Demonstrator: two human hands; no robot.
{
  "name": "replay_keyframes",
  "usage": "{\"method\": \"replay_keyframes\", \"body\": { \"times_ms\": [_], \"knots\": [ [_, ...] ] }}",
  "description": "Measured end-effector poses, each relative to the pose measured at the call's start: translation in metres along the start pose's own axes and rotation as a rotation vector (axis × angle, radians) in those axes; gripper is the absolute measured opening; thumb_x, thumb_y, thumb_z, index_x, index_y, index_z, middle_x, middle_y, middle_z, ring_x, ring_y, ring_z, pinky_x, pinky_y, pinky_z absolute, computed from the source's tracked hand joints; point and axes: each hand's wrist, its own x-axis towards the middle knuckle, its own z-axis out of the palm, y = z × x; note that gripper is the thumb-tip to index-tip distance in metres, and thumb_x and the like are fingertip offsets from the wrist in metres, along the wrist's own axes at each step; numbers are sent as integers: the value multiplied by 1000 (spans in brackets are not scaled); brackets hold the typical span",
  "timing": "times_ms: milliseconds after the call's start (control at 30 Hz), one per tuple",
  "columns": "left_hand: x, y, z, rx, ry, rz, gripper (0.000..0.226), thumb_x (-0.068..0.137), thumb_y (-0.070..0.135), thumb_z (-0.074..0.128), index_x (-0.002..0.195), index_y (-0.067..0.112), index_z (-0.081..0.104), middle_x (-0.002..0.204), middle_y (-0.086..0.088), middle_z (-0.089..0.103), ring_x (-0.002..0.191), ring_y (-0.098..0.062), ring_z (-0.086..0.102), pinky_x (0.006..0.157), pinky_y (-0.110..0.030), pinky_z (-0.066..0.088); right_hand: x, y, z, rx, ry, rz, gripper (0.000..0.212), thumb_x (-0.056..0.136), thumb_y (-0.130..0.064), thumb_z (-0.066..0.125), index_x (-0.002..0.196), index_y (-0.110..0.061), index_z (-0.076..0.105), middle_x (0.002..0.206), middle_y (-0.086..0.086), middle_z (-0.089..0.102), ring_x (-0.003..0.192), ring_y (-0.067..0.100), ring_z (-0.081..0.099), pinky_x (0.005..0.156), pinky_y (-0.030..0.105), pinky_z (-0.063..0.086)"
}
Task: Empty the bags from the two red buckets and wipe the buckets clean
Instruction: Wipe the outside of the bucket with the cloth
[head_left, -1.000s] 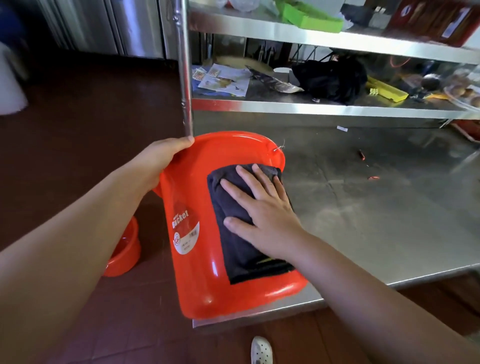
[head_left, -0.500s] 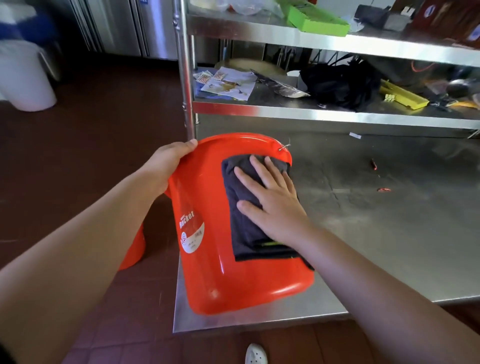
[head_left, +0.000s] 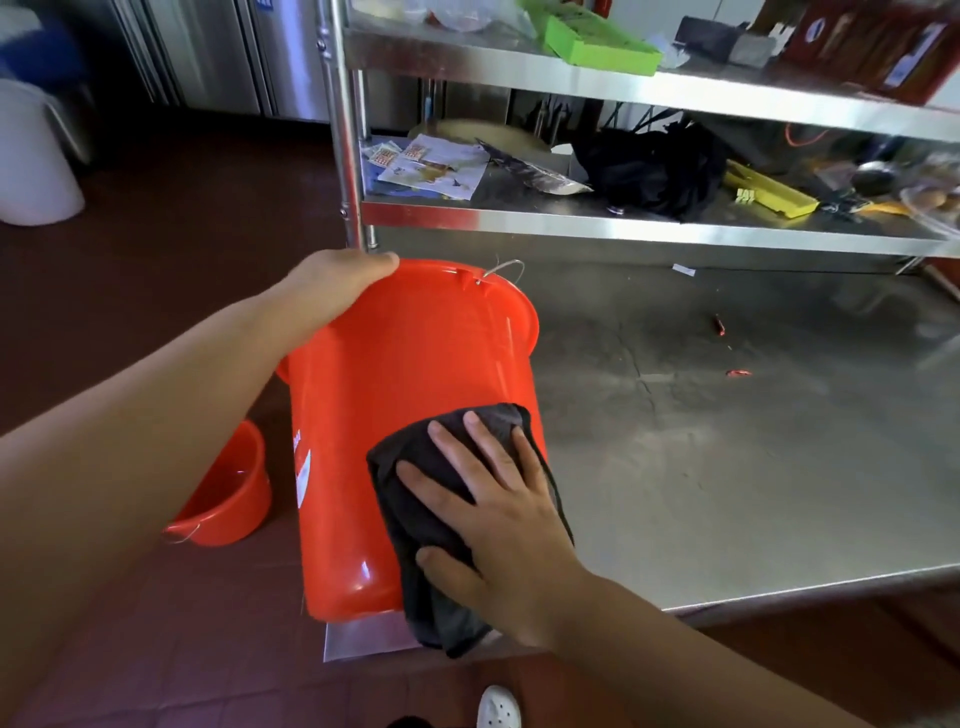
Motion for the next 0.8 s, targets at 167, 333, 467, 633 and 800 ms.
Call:
{"method": "replay_keyframes", "body": {
  "times_ms": [167, 333, 467, 633, 800],
  "knots": [
    [2, -11, -6, -48, 0, -13, 44, 77, 60, 62, 106, 27, 69, 104, 5, 67, 94, -13, 62, 80, -30, 44, 40, 10, -2, 24, -7, -4, 59, 86, -54, 37, 144, -45, 27, 158, -11, 13, 147, 17, -6, 117, 50, -3],
    [1, -17, -9, -143, 11, 11, 30, 81, 50, 65, 79, 21, 70, 76, 1, 72, 66, -13, 66, 64, -26, 49, 117, 42, -15, 114, 20, 149, 59, 86, -52, 37, 144, -48, 25, 159, -14, 7, 145, 10, -7, 118, 48, 0],
    [1, -24, -14, -198, 44, -17, 31, 82, 48, 66, 76, 18, 69, 74, -2, 70, 67, -17, 64, 72, -32, 52, 144, 56, -16, 140, 12, 157, 55, 90, -48, 38, 143, -49, 25, 159, -15, 6, 145, 8, -5, 118, 46, 1],
    [-6, -35, -9, -237, 120, 43, 39, 76, 55, 66, 72, 17, 67, 72, -5, 63, 70, -19, 57, 69, -35, 47, 125, 48, -11, 94, 9, 118, 55, 93, -50, 38, 145, -49, 21, 159, -14, 2, 146, 12, -10, 118, 46, -4],
    [-11, -35, -3, -190, 128, 61, 53, 73, 62, 61, 87, 12, 69, 87, -9, 69, 81, -24, 64, 83, -45, 53, 54, 34, -10, 121, -2, 94, 58, 89, -52, 34, 145, -48, 22, 159, -14, 4, 146, 12, -10, 118, 47, 0]
  ]
}}
